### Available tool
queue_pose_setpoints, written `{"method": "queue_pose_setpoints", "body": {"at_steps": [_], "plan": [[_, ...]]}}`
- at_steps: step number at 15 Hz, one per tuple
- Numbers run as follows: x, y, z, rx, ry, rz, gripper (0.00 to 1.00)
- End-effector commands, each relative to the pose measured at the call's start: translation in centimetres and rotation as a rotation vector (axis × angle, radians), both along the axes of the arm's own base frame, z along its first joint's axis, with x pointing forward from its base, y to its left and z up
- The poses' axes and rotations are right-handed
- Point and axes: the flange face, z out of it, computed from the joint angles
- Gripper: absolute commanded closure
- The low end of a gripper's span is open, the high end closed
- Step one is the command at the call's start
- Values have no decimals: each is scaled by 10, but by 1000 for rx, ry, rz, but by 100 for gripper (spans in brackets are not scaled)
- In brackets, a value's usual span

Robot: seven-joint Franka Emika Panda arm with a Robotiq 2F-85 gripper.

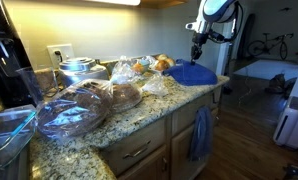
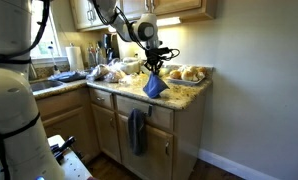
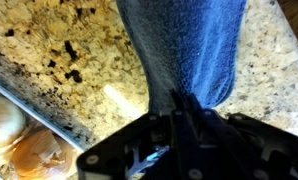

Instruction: Take the top towel, hang it on the hook and put it back on the counter

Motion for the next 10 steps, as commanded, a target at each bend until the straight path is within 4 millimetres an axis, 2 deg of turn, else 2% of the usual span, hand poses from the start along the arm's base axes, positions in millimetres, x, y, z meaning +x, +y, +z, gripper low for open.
{"method": "queue_pose_setpoints", "body": {"at_steps": [1, 2, 3, 7, 8, 10], "plan": [[-8, -10, -2, -8, 32, 5, 93], [-8, -11, -5, -9, 36, 5, 67], [-7, -12, -9, -3, 44, 3, 66], [-6, -15, -17, 2, 61, -1, 45], [-6, -15, -17, 0, 60, -5, 79], [-6, -17, -15, -4, 54, -7, 81]]}}
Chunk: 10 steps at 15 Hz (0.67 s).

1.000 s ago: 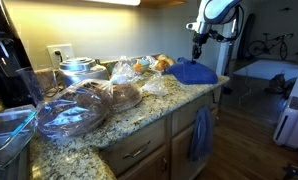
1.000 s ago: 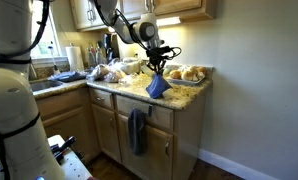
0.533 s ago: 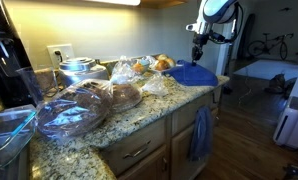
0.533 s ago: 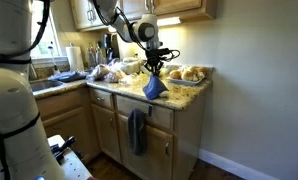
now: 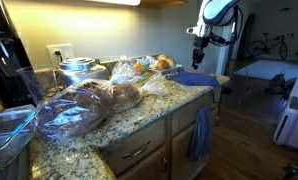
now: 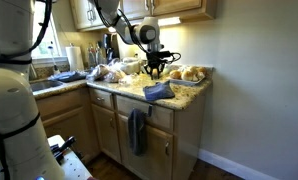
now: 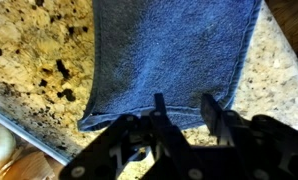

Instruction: Take the top towel, hang it on the hook and put it back on the counter

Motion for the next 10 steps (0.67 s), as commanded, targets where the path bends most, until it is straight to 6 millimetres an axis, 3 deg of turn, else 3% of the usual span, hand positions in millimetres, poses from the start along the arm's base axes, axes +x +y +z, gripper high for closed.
{"method": "queue_pose_setpoints", "body": {"at_steps": [1, 4, 9, 10], "plan": [[-5, -8, 2, -4, 1, 4, 44], [3, -19, -7, -29, -36, -27, 35], [20, -34, -36, -15, -31, -69, 3], [22, -35, -40, -11, -28, -71, 1]]}}
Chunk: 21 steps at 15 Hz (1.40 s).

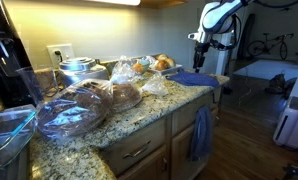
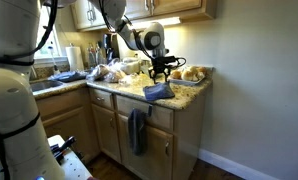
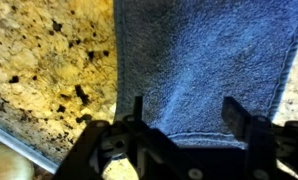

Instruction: Take the top towel, hang it on the hook and put it back on the counter

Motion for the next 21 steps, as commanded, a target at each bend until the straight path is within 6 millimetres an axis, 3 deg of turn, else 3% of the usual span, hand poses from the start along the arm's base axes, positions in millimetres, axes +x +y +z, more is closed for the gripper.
{"method": "queue_pose_setpoints", "body": {"at_steps": [1, 2, 3, 4, 6, 15, 19, 21], "plan": [[11, -8, -13, 5, -6, -28, 0], [13, -8, -16, 5, -6, -29, 0], [15, -9, -17, 8, -8, -29, 8], [17, -9, -18, 10, -12, -31, 25], [19, -11, -20, 19, -15, -33, 33], [21, -11, -22, 37, -14, -37, 91], [18, -11, -17, 47, -18, -37, 96], [16, -12, -15, 55, -13, -41, 93]]}}
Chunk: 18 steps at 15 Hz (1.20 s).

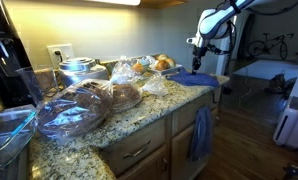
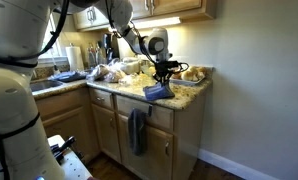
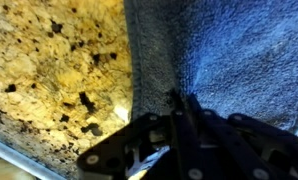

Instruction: Take the top towel, hang it on the hook and put it back on the counter

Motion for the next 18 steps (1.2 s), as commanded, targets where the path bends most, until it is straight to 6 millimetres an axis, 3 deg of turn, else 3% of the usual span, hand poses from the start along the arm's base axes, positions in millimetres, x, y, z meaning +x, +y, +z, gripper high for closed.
{"method": "queue_pose_setpoints", "body": {"at_steps": [1, 12, 15, 18], "plan": [[-5, -2, 11, 28, -12, -19, 93], [-45, 6, 89, -18, -27, -23, 93], [-57, 6, 91, -9, 46, -32, 93], [-58, 0, 76, -5, 67, -70, 93]]}}
